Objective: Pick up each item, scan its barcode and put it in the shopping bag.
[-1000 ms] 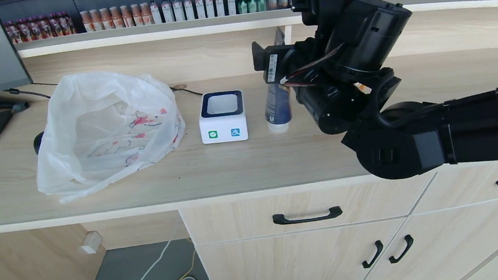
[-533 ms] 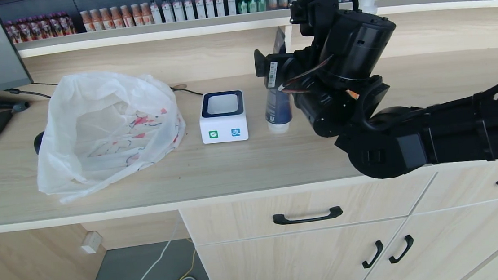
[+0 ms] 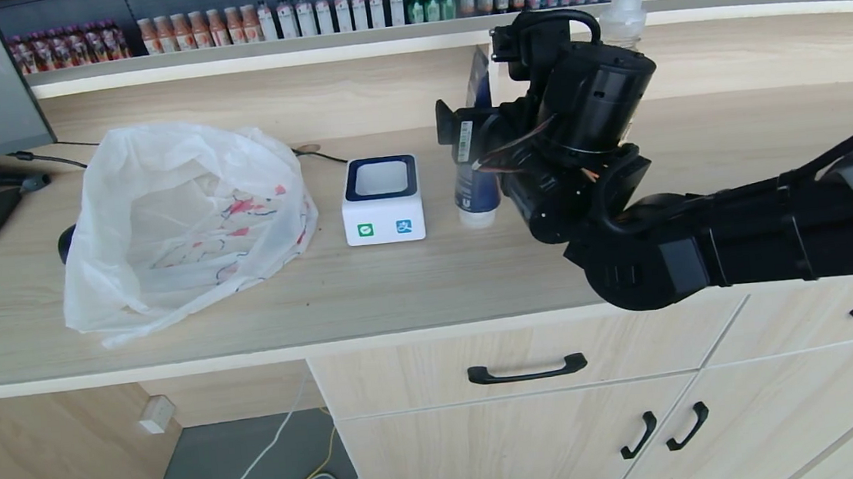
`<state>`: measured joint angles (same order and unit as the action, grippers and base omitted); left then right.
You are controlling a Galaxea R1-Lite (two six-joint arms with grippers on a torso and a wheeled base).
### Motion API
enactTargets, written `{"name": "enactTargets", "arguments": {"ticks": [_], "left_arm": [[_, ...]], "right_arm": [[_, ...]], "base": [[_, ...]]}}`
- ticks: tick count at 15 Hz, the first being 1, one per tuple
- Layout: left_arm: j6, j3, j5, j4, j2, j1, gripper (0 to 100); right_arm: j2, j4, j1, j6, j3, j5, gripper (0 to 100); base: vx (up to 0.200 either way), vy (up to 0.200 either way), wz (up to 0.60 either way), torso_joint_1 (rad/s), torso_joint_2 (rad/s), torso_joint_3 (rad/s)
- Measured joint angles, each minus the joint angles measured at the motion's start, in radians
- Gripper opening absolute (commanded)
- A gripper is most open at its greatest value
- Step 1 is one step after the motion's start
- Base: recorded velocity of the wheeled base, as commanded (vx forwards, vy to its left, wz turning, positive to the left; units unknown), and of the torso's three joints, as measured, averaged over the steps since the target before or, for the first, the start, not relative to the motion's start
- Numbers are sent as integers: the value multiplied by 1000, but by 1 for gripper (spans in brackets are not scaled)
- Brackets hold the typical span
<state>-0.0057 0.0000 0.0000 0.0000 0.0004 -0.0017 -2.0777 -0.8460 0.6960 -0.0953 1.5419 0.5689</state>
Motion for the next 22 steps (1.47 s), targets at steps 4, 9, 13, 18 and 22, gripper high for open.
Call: {"name": "enactTargets", "arguments": {"ticks": [4, 9, 13, 18, 22], "left_arm": [[0, 0, 0, 0, 0, 0, 0], [0, 0, 0, 0, 0, 0, 0], [0, 0, 0, 0, 0, 0, 0], [0, 0, 0, 0, 0, 0, 0], [0, 0, 0, 0, 0, 0, 0]], "right_arm": [[-18, -1, -1, 29, -3, 10, 100], [-45, -3, -1, 32, -2, 13, 100], [-69, -43, -2, 31, -2, 15, 100], [-93, -54, -8, 33, -5, 13, 100], [-106, -60, -13, 56, -7, 13, 100]], "base": [[0, 0, 0, 0, 0, 0], [0, 0, 0, 0, 0, 0], [0, 0, 0, 0, 0, 0], [0, 0, 0, 0, 0, 0], [0, 0, 0, 0, 0, 0]]}}
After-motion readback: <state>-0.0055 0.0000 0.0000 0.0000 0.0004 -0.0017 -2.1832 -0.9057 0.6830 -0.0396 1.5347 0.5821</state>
